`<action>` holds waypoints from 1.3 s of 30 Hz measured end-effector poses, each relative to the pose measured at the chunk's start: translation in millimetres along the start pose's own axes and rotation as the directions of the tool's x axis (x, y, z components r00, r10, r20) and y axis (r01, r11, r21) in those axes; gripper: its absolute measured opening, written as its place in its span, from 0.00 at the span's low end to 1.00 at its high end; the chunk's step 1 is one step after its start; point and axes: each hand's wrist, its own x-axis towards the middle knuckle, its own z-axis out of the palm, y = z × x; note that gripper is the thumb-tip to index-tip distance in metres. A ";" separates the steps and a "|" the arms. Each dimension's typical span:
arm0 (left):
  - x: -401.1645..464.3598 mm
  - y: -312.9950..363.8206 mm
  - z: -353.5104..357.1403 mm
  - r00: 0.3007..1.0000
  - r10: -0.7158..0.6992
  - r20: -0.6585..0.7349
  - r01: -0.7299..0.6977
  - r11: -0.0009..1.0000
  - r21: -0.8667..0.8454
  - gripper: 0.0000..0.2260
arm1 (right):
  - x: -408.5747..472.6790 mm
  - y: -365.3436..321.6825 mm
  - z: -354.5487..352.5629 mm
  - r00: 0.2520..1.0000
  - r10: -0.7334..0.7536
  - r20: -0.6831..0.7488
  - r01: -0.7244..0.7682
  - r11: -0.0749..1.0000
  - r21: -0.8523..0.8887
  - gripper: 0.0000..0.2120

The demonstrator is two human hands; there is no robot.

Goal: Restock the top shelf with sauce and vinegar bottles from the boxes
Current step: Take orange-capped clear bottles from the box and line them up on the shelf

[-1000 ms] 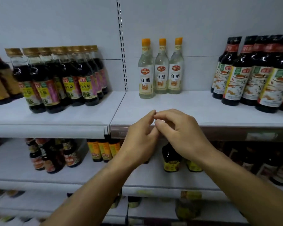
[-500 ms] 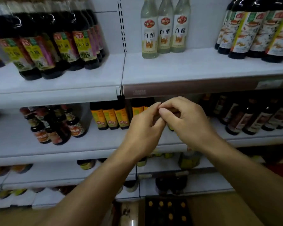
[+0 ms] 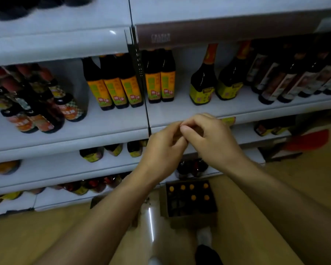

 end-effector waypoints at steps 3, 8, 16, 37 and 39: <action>-5.1 -21.6 11.9 0.997 -0.055 0.049 0.056 0.998 -0.029 0.12 | -8.2 19.7 17.7 0.998 0.049 0.033 -0.050 0.998 0.026 0.07; -3.6 -74.0 38.9 0.983 -0.161 0.091 0.161 0.987 0.012 0.11 | -17.1 69.7 52.8 0.981 0.156 0.118 -0.160 0.987 0.029 0.07; -11.1 -195.9 96.1 0.876 -0.459 0.147 0.460 0.887 0.027 0.12 | -43.9 175.1 136.3 0.906 0.351 0.238 -0.356 0.934 -0.022 0.07; -47.0 -477.8 291.2 0.579 -0.778 0.245 0.793 0.607 0.055 0.12 | -156.5 489.2 358.4 0.574 0.652 0.496 -0.405 0.752 -0.520 0.14; -46.7 -495.5 304.3 0.562 -0.793 0.237 0.810 0.585 0.037 0.11 | -158.0 511.0 373.1 0.587 0.652 0.480 -0.425 0.753 -0.502 0.16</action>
